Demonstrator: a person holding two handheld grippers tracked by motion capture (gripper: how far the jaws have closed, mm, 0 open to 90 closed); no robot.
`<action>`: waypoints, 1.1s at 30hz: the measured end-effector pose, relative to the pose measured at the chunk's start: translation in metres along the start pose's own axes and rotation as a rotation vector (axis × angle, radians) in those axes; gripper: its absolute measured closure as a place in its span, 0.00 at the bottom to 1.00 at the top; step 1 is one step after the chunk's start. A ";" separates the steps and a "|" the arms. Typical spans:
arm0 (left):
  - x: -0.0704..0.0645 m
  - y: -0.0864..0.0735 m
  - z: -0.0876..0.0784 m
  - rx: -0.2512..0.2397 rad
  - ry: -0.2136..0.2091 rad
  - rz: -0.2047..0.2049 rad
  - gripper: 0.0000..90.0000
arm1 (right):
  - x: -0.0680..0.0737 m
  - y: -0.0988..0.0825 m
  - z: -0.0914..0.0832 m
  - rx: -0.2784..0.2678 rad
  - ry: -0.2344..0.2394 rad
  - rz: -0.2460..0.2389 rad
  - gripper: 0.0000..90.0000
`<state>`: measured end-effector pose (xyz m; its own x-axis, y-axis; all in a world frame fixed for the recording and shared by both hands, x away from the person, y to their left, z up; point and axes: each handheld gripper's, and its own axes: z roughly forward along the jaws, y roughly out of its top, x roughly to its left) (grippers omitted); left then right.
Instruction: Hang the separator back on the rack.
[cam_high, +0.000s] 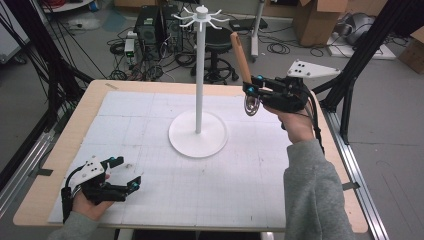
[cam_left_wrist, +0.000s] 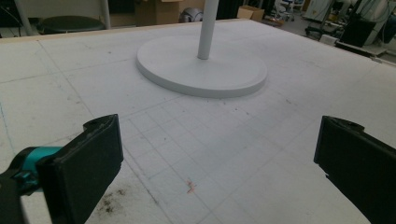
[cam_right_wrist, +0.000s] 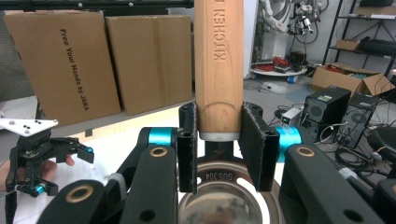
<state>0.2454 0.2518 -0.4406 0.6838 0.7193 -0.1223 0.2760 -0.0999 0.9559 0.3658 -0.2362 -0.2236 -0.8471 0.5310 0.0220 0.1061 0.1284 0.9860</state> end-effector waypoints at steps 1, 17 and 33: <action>0.000 0.000 0.000 0.002 -0.001 0.000 0.02 | 0.001 0.001 0.001 -0.002 -0.002 -0.003 0.77; 0.001 -0.001 -0.005 -0.004 0.007 -0.006 0.02 | 0.005 0.010 0.012 -0.034 -0.001 -0.001 0.77; 0.002 -0.003 -0.010 -0.005 0.016 -0.014 0.02 | 0.003 0.007 0.025 -0.075 0.040 0.032 0.77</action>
<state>0.2388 0.2605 -0.4409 0.6687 0.7318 -0.1314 0.2822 -0.0863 0.9555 0.3772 -0.2131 -0.2203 -0.8640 0.5000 0.0584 0.0950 0.0482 0.9943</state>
